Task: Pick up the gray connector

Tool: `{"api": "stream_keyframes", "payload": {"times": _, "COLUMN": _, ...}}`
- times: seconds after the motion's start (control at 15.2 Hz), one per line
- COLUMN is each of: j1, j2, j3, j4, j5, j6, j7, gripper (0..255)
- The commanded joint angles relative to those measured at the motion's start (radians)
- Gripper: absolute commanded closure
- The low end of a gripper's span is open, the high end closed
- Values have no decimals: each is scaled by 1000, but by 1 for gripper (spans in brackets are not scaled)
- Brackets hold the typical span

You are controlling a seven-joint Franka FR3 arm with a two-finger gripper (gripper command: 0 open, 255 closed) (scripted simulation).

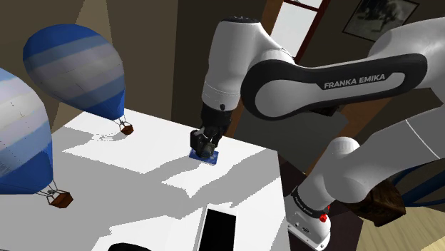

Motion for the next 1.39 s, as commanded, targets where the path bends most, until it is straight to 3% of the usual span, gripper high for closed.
{"api": "stream_keyframes", "payload": {"times": 0.0, "j1": 0, "j2": 0, "j3": 0, "j4": 0, "j5": 0, "j6": 0, "j7": 0, "gripper": 255}}
{"api": "stream_keyframes", "payload": {"times": 0.2, "j1": -2, "j2": 3, "j3": -1, "j4": 2, "j5": -2, "j6": 1, "j7": -2, "gripper": 255}}
{"api": "stream_keyframes", "payload": {"times": 1.32, "j1": -8, "j2": -28, "j3": -32, "j4": 180, "j5": -14, "j6": -208, "j7": 2, "gripper": 255}}
